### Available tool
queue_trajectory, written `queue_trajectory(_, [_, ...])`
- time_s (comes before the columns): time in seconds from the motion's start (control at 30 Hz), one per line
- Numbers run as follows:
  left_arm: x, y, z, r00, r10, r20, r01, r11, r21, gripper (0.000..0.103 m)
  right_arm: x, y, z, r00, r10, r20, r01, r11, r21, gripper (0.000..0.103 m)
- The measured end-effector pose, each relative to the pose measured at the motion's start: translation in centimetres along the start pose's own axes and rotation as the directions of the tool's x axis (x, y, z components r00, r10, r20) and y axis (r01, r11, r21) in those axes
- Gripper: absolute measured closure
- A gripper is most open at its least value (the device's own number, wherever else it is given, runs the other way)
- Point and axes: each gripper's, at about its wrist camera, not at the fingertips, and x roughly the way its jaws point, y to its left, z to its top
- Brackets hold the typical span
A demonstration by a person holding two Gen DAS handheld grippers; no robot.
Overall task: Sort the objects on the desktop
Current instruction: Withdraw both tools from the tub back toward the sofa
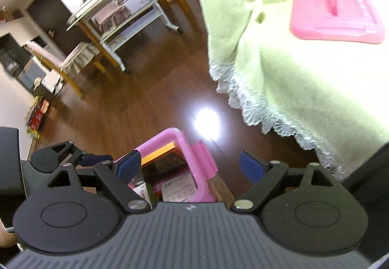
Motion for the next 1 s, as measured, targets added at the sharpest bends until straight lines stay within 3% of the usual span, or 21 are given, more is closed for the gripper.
queue_trajectory(0.23, [0.1, -0.8, 2.7, 0.998, -0.005, 0.056, 0.005, 1.000, -0.003, 0.014, -1.9, -2.3, 0.8, 0.994, -0.070, 0.090, 0.065, 0.996, 0.057, 0.016])
queue_trajectory(0.57, [-0.1, -1.9, 6.7, 0.991, -0.011, 0.134, 0.009, 1.000, 0.018, 0.014, -5.2, -6.8, 2.5, 0.956, -0.202, 0.213, 0.178, 0.976, 0.128, 0.016])
queue_trajectory(1.0, [0.0, -4.8, 15.7, 0.953, -0.082, 0.291, 0.058, 0.994, 0.089, 0.014, -10.7, -14.4, 5.4, 0.858, -0.387, 0.338, 0.310, 0.914, 0.260, 0.016])
